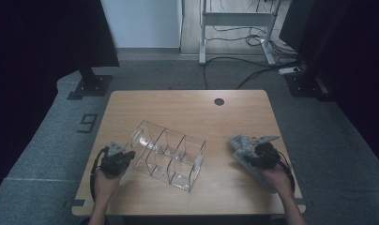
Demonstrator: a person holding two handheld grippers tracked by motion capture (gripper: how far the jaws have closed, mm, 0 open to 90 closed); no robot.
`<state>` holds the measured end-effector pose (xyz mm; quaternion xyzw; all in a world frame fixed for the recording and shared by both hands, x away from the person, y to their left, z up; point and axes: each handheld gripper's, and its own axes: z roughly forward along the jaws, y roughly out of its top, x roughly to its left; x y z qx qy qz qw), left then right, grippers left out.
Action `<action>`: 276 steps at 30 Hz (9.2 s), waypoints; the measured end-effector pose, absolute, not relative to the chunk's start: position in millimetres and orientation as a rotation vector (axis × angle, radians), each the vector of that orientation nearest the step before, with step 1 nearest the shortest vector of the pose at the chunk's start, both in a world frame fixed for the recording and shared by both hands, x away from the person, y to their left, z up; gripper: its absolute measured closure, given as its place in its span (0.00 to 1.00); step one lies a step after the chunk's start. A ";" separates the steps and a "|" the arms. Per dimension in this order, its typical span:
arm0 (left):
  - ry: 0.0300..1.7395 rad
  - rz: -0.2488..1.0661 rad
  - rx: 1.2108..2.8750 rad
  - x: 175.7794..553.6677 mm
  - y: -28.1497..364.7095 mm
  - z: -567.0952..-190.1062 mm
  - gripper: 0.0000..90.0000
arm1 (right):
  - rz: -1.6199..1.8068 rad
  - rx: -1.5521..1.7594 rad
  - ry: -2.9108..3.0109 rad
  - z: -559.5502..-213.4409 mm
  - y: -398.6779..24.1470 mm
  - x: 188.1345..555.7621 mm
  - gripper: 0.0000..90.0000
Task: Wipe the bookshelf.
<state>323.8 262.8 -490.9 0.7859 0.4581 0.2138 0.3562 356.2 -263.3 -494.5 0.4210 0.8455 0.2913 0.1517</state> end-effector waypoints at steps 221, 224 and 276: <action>1.299 0.576 2.027 323.0 248.4 -489.0 0.97 | 0.910 0.900 2.697 -506.4 -124.8 336.0 0.69; 1.301 0.576 2.027 323.0 248.4 -489.0 0.97 | 0.920 0.879 2.713 -505.7 -123.2 330.1 0.69; 1.284 0.553 2.031 323.5 251.2 -489.2 0.97 | 1.023 0.735 2.695 -438.4 -154.4 292.9 0.72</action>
